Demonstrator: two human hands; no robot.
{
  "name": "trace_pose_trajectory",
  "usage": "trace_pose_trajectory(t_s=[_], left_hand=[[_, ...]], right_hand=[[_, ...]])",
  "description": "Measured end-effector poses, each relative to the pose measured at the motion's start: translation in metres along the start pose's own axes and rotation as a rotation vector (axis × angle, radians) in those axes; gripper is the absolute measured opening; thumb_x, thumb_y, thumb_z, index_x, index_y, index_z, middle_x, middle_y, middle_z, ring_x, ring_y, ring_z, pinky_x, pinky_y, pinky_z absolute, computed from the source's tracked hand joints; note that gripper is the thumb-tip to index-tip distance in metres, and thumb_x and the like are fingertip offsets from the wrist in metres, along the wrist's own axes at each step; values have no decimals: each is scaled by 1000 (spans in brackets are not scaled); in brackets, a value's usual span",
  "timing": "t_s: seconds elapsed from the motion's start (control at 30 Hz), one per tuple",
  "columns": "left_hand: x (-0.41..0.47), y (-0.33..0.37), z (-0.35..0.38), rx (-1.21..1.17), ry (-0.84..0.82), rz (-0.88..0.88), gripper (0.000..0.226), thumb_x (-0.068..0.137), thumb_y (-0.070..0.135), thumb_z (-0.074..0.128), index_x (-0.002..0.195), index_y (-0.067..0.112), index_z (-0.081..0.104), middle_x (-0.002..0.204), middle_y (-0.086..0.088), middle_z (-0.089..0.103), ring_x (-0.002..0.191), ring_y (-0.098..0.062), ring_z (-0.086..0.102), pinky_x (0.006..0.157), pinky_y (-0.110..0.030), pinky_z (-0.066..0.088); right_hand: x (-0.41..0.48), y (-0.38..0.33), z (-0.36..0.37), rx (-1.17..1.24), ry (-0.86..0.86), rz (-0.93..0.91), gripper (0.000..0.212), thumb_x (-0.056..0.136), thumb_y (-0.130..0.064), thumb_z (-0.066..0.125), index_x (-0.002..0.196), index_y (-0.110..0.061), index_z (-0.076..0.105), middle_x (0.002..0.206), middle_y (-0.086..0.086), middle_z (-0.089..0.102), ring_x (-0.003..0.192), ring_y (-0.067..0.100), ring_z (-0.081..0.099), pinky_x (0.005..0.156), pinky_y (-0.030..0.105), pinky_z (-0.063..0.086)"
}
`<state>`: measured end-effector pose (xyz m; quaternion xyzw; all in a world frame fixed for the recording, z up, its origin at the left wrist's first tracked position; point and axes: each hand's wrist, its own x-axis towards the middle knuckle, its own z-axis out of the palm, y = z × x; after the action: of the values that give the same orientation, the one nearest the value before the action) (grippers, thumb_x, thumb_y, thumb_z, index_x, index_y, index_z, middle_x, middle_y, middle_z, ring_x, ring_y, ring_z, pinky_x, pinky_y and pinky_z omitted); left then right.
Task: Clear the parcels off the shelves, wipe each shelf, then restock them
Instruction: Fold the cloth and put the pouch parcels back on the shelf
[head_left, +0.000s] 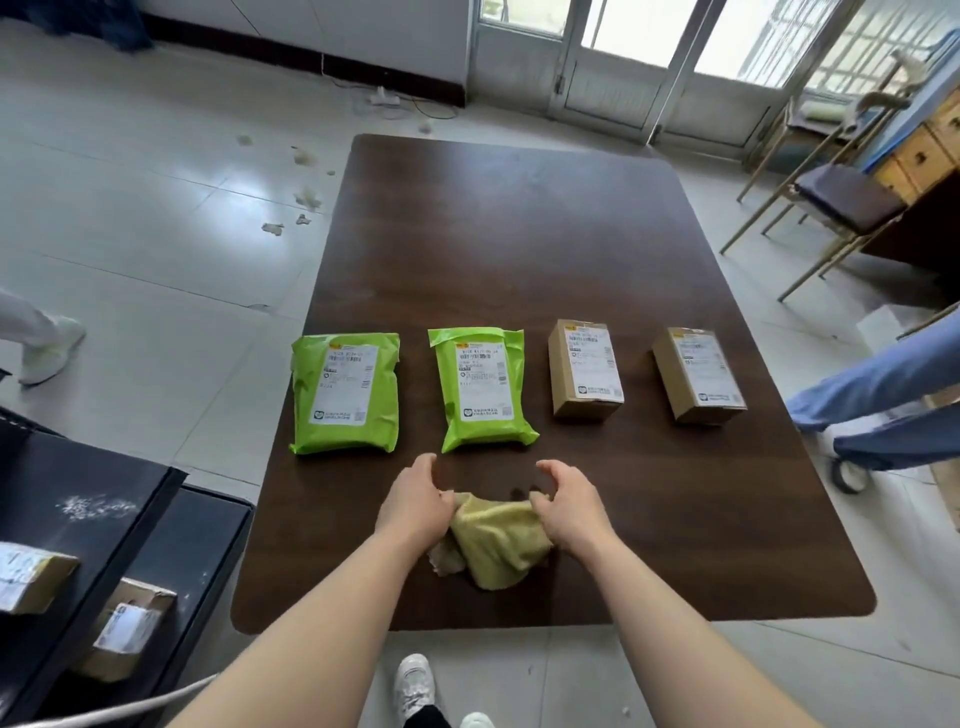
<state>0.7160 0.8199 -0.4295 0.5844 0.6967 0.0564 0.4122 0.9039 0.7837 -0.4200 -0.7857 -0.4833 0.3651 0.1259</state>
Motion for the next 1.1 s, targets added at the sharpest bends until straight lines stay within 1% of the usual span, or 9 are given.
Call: trace_pose_trajectory(t_s=[0.1,0.17,0.27,0.4,0.57,0.73,0.83,0.97,1.1], left_hand=[[6,9,-26,-50,109,18,59,90,25,58,144,19,35,136,-8,50,123,-24,49,100,-36,41],[11,14,-45,-77,167,35,58,91,24,57,144,18,35,138,-8,48,124,-25,48,101,-37,42],[20,15,-67,-62,255,48,60,89,25,59,144,15,35,139,-10,45,126,-26,46,101,-38,41],[33,2,-86,58,336,-27,68,84,33,62,144,19,34,141,-8,39,128,-29,38,105,-42,36],[54,-18,-90,216,331,-131,84,78,53,63,147,28,21,152,-9,18,140,-32,16,115,-47,19],[81,-23,-82,256,280,-199,98,75,64,62,150,33,7,156,-10,0,143,-35,2,116,-55,12],[96,-26,-75,306,254,-232,103,76,68,58,150,34,-3,156,-9,-9,144,-38,-5,115,-58,8],[110,-30,-64,325,250,-264,107,74,72,57,150,35,-9,154,-10,-15,143,-43,-7,113,-61,6],[115,-31,-60,307,272,-273,105,75,66,62,149,37,-6,152,-15,-15,142,-43,-2,114,-58,11]], right_hand=[[7,-25,-9,2,43,-61,55,88,-23,63,140,-17,47,134,4,52,117,19,52,96,24,38],[13,-46,-13,21,61,-100,59,88,-26,65,142,-18,44,135,3,51,114,17,53,96,26,41],[24,-72,-13,31,90,-145,65,86,-28,68,144,-16,41,140,5,47,127,20,47,106,34,40],[39,-91,-2,-69,95,-162,71,87,-38,67,147,-21,34,149,7,35,137,24,32,112,36,30],[60,-102,18,-231,102,-142,80,86,-52,62,151,-30,21,156,13,16,145,29,14,117,40,18],[86,-102,34,-393,58,-92,86,85,-63,55,152,-38,8,159,12,-2,147,34,-2,119,49,8],[101,-99,43,-441,26,-71,90,83,-68,53,151,-42,0,159,11,-12,146,37,-9,117,54,3],[113,-94,55,-461,36,-82,91,83,-67,53,150,-45,-5,157,12,-20,145,40,-13,115,57,4],[116,-91,60,-427,103,-119,83,88,-53,56,150,-45,1,155,10,-18,145,39,-9,114,56,15]])
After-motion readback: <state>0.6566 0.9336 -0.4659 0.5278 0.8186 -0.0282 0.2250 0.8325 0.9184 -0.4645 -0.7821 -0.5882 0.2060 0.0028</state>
